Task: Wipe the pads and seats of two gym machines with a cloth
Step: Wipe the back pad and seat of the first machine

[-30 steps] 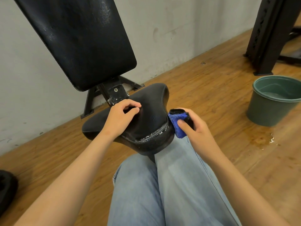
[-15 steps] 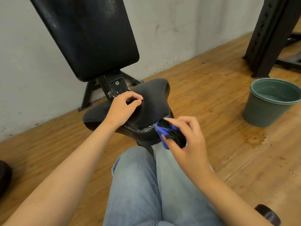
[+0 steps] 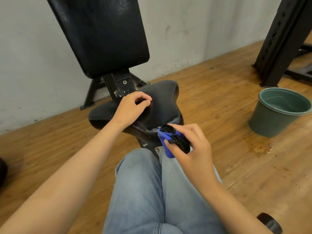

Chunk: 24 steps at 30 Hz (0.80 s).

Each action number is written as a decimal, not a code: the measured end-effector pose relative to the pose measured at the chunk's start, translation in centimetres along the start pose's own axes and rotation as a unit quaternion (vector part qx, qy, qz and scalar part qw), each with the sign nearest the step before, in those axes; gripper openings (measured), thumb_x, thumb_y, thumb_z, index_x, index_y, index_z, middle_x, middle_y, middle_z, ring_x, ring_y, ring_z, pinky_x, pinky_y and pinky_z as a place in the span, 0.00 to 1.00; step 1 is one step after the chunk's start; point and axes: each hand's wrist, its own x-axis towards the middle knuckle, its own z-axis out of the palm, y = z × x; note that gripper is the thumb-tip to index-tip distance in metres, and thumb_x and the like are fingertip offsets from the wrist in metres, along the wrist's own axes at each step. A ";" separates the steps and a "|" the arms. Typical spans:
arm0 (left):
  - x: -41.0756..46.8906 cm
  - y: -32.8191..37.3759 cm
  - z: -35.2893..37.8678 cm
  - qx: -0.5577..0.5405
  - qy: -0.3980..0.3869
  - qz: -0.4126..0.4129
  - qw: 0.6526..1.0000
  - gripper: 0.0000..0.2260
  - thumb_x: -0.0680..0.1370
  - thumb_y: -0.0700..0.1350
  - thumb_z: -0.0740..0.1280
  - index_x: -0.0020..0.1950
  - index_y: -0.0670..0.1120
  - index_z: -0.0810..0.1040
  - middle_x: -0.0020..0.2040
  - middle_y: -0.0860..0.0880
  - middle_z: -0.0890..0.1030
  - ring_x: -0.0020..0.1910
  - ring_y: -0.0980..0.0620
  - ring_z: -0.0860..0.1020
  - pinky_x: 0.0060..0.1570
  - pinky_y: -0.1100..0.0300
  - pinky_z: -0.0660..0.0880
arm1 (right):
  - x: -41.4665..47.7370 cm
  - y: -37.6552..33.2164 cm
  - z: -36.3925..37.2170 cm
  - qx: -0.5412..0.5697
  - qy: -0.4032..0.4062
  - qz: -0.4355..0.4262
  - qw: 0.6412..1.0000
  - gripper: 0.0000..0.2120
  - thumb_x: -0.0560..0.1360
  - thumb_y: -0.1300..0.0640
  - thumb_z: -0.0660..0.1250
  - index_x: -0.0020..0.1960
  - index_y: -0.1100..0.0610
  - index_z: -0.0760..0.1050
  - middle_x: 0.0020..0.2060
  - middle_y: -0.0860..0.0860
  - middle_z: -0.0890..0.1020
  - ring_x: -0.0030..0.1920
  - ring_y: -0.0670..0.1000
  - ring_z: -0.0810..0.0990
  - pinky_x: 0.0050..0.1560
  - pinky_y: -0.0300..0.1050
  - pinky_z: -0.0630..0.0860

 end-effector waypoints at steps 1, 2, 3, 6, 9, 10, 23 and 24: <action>-0.2 0.1 0.0 -0.003 0.002 -0.002 1.000 0.07 0.79 0.43 0.65 0.53 0.49 0.82 0.54 0.56 0.81 0.56 0.59 0.76 0.60 0.63 0.68 | 0.1 -0.1 -0.4 0.003 -0.004 0.009 1.000 0.15 0.70 0.55 0.71 0.57 0.47 0.79 0.47 0.45 0.77 0.51 0.45 0.77 0.48 0.32 0.71; -0.4 0.3 -0.1 -0.006 0.003 -0.004 1.000 0.07 0.79 0.43 0.65 0.53 0.50 0.82 0.54 0.56 0.81 0.56 0.59 0.76 0.61 0.62 0.69 | 0.3 -0.2 -0.8 0.008 -0.001 0.022 1.000 0.14 0.71 0.53 0.71 0.56 0.47 0.79 0.47 0.44 0.77 0.51 0.46 0.78 0.47 0.33 0.72; -0.7 0.5 -0.2 -0.010 0.004 -0.009 1.000 0.07 0.79 0.43 0.65 0.53 0.50 0.82 0.54 0.56 0.81 0.57 0.59 0.76 0.62 0.60 0.70 | 0.5 -0.2 -1.2 0.022 0.006 0.038 0.999 0.13 0.71 0.54 0.71 0.55 0.48 0.79 0.47 0.44 0.78 0.51 0.46 0.78 0.47 0.34 0.72; -2.3 1.2 -0.6 -0.025 0.008 -0.023 0.999 0.07 0.80 0.44 0.64 0.53 0.52 0.81 0.53 0.58 0.80 0.57 0.57 0.75 0.63 0.55 0.71 | 1.4 -0.5 -1.9 0.091 0.028 0.085 0.992 0.12 0.71 0.63 0.72 0.52 0.53 0.80 0.47 0.47 0.82 0.50 0.46 0.79 0.49 0.35 0.73; -4.8 2.7 -0.9 -0.069 0.011 -0.006 0.998 0.08 0.80 0.44 0.64 0.51 0.54 0.81 0.51 0.59 0.81 0.56 0.59 0.77 0.62 0.53 0.72 | 2.5 -1.4 -1.8 0.110 0.027 0.099 0.989 0.10 0.71 0.60 0.72 0.51 0.51 0.79 0.46 0.46 0.83 0.49 0.45 0.80 0.47 0.34 0.72; -5.6 3.3 -1.0 -0.086 0.010 0.001 0.996 0.08 0.80 0.44 0.63 0.51 0.53 0.82 0.51 0.58 0.82 0.55 0.59 0.77 0.61 0.54 0.73 | 2.8 -1.8 -1.6 0.118 0.023 0.101 0.988 0.10 0.71 0.59 0.72 0.51 0.51 0.79 0.45 0.46 0.83 0.49 0.45 0.80 0.47 0.35 0.72; -12.3 6.9 -1.1 -0.226 0.003 -0.007 0.974 0.13 0.68 0.41 0.77 0.50 0.44 0.79 0.43 0.52 0.82 0.43 0.59 0.79 0.45 0.66 0.74 | 3.3 -4.5 0.0 0.290 -0.039 0.145 0.945 0.15 0.68 0.59 0.68 0.54 0.54 0.77 0.45 0.46 0.84 0.45 0.41 0.81 0.42 0.31 0.74; -12.6 6.7 -1.1 -0.250 0.004 -0.013 0.968 0.14 0.68 0.41 0.77 0.51 0.43 0.79 0.44 0.51 0.82 0.44 0.58 0.80 0.46 0.66 0.74 | 3.1 -4.4 -0.1 0.285 -0.056 0.145 0.946 0.15 0.67 0.58 0.67 0.55 0.54 0.77 0.46 0.47 0.84 0.46 0.41 0.81 0.43 0.31 0.74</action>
